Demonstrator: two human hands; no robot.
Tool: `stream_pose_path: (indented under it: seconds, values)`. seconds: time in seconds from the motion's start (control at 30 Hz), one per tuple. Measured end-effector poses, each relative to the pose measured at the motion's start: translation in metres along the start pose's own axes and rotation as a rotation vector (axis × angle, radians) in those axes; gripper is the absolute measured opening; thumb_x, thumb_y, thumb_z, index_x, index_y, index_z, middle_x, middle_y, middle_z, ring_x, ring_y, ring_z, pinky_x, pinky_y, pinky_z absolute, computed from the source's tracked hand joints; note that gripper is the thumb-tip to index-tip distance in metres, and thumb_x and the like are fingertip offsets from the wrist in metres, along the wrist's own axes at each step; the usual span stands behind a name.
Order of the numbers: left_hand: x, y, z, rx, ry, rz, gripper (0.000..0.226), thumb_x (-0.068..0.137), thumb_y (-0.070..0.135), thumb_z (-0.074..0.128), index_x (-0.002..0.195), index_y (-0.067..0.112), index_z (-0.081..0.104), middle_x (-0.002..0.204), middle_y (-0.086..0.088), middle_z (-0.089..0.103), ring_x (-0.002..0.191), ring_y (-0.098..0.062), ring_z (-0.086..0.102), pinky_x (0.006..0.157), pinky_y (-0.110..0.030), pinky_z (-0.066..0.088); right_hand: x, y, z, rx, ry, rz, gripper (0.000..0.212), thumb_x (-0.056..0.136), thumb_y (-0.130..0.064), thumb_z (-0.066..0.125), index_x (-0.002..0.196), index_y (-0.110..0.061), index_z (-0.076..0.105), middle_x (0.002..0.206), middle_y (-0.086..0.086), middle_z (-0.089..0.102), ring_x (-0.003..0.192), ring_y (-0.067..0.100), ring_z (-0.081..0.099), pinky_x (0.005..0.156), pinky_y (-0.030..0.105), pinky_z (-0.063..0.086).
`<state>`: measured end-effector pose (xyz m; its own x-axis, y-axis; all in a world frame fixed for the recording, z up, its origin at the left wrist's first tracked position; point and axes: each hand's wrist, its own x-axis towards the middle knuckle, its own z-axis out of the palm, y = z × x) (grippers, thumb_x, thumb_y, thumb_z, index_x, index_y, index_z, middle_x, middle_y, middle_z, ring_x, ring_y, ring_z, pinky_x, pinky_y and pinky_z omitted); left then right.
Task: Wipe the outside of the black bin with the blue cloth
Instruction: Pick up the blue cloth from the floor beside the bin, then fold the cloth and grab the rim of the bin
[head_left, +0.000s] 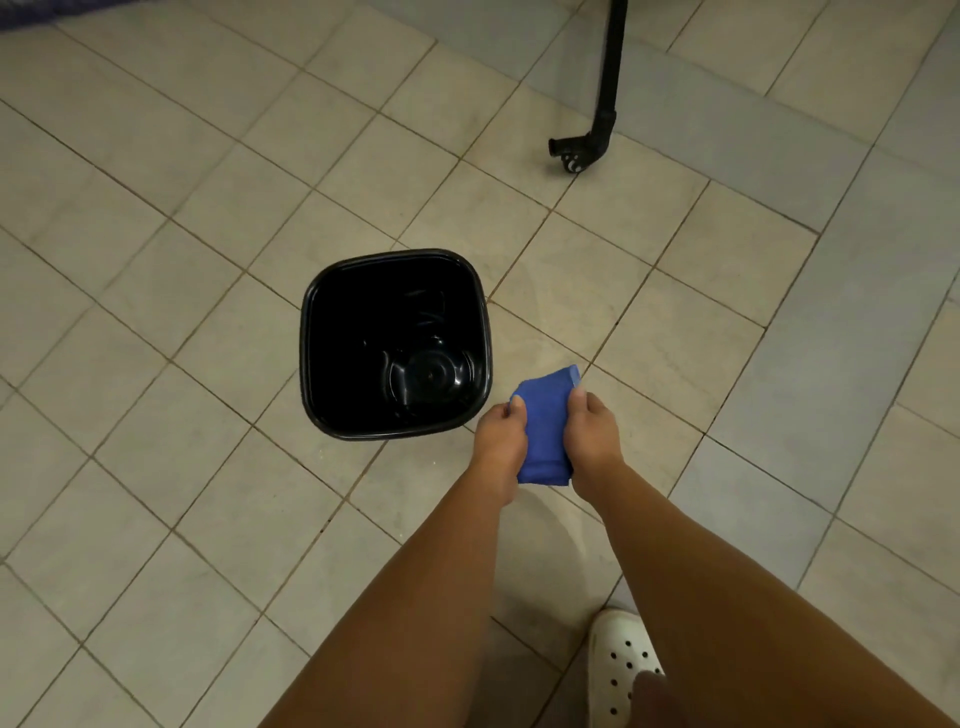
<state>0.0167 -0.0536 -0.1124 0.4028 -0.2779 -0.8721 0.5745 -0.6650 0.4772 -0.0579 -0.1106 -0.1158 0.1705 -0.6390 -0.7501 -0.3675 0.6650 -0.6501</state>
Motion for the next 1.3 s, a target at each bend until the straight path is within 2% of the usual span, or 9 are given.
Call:
stream_pose_path:
  seconds: [0.13, 0.27, 0.37, 0.5, 0.7, 0.83, 1.03, 1.17, 1.3]
  values:
    - [-0.038, 0.011, -0.005, -0.087, -0.016, -0.058, 0.048, 0.105, 0.049, 0.032, 0.123, 0.014, 0.059, 0.11, -0.012, 0.07, 0.097, -0.03, 0.069, 0.091, -0.045, 0.057, -0.037, -0.024, -0.006, 0.038, -0.043, -0.087, 0.042, 0.096, -0.048, 0.038, 0.101, -0.014, 0.062, 0.093, 0.008, 0.069, 0.085, 0.023, 0.068, 0.075, 0.04, 0.057]
    - [-0.076, 0.024, -0.013, -0.141, -0.032, -0.029, 0.037, 0.106, 0.043, 0.032, 0.121, 0.019, 0.056, 0.105, -0.01, 0.068, 0.094, -0.029, 0.068, 0.086, -0.043, 0.058, -0.073, -0.047, -0.011, 0.073, -0.041, -0.161, 0.036, 0.096, -0.043, 0.042, 0.099, -0.012, 0.058, 0.09, 0.005, 0.066, 0.082, 0.02, 0.065, 0.071, 0.034, 0.055]
    - [-0.107, 0.034, -0.025, -0.145, -0.041, 0.05, 0.034, 0.106, 0.044, 0.031, 0.122, 0.022, 0.052, 0.113, -0.01, 0.067, 0.101, -0.031, 0.068, 0.091, -0.046, 0.057, -0.097, -0.063, -0.011, 0.114, -0.053, -0.159, 0.032, 0.096, -0.043, 0.045, 0.094, -0.013, 0.058, 0.094, 0.007, 0.065, 0.087, 0.023, 0.065, 0.075, 0.038, 0.055]
    - [-0.134, 0.047, -0.045, -0.15, -0.035, 0.209, 0.047, 0.104, 0.052, 0.03, 0.128, 0.02, 0.054, 0.119, -0.009, 0.066, 0.106, -0.031, 0.067, 0.097, -0.051, 0.054, -0.127, -0.085, -0.005, 0.206, -0.12, -0.138, 0.03, 0.094, -0.041, 0.051, 0.095, -0.013, 0.06, 0.105, 0.01, 0.066, 0.098, 0.026, 0.065, 0.083, 0.043, 0.054]
    - [-0.131, 0.059, -0.046, -0.261, -0.02, 0.219, 0.043, 0.104, 0.049, 0.037, 0.106, 0.017, 0.066, 0.103, -0.007, 0.073, 0.095, -0.026, 0.071, 0.088, -0.041, 0.058, -0.138, -0.098, -0.013, 0.248, -0.22, -0.164, 0.015, 0.091, -0.023, 0.058, 0.084, -0.011, 0.055, 0.09, 0.01, 0.068, 0.084, 0.025, 0.067, 0.066, 0.035, 0.054]
    - [-0.136, 0.064, -0.032, -0.356, -0.023, 0.151, 0.055, 0.102, 0.054, 0.04, 0.106, 0.008, 0.07, 0.098, -0.012, 0.077, 0.095, -0.032, 0.073, 0.093, -0.05, 0.057, -0.135, -0.107, -0.024, 0.232, -0.232, -0.175, 0.007, 0.088, -0.012, 0.057, 0.094, -0.012, 0.053, 0.099, 0.014, 0.066, 0.089, 0.03, 0.067, 0.071, 0.041, 0.056]
    - [-0.124, 0.088, -0.027, -0.449, -0.13, 0.083, 0.072, 0.098, 0.066, 0.034, 0.118, 0.006, 0.069, 0.11, -0.019, 0.074, 0.103, -0.037, 0.071, 0.096, -0.052, 0.054, -0.126, -0.125, -0.03, 0.374, -0.35, -0.104, 0.037, 0.087, -0.003, 0.054, 0.12, -0.019, 0.05, 0.108, 0.011, 0.066, 0.094, 0.029, 0.066, 0.072, 0.041, 0.056]
    - [-0.107, 0.091, -0.036, -0.44, -0.175, 0.116, 0.054, 0.102, 0.05, 0.043, 0.121, 0.005, 0.067, 0.115, -0.019, 0.072, 0.108, -0.037, 0.069, 0.1, -0.054, 0.052, -0.117, -0.124, -0.024, 0.376, -0.409, -0.084, 0.035, 0.085, -0.004, 0.056, 0.12, -0.013, 0.056, 0.108, 0.013, 0.068, 0.095, 0.029, 0.067, 0.074, 0.04, 0.055]
    - [-0.088, 0.091, -0.041, -0.378, -0.199, 0.345, 0.024, 0.103, 0.027, 0.051, 0.113, 0.014, 0.068, 0.119, -0.015, 0.071, 0.111, -0.035, 0.068, 0.099, -0.054, 0.053, -0.109, -0.12, -0.022, 0.384, -0.449, 0.02, 0.04, 0.081, -0.023, 0.069, 0.115, -0.005, 0.061, 0.111, 0.015, 0.068, 0.097, 0.031, 0.067, 0.081, 0.042, 0.054]
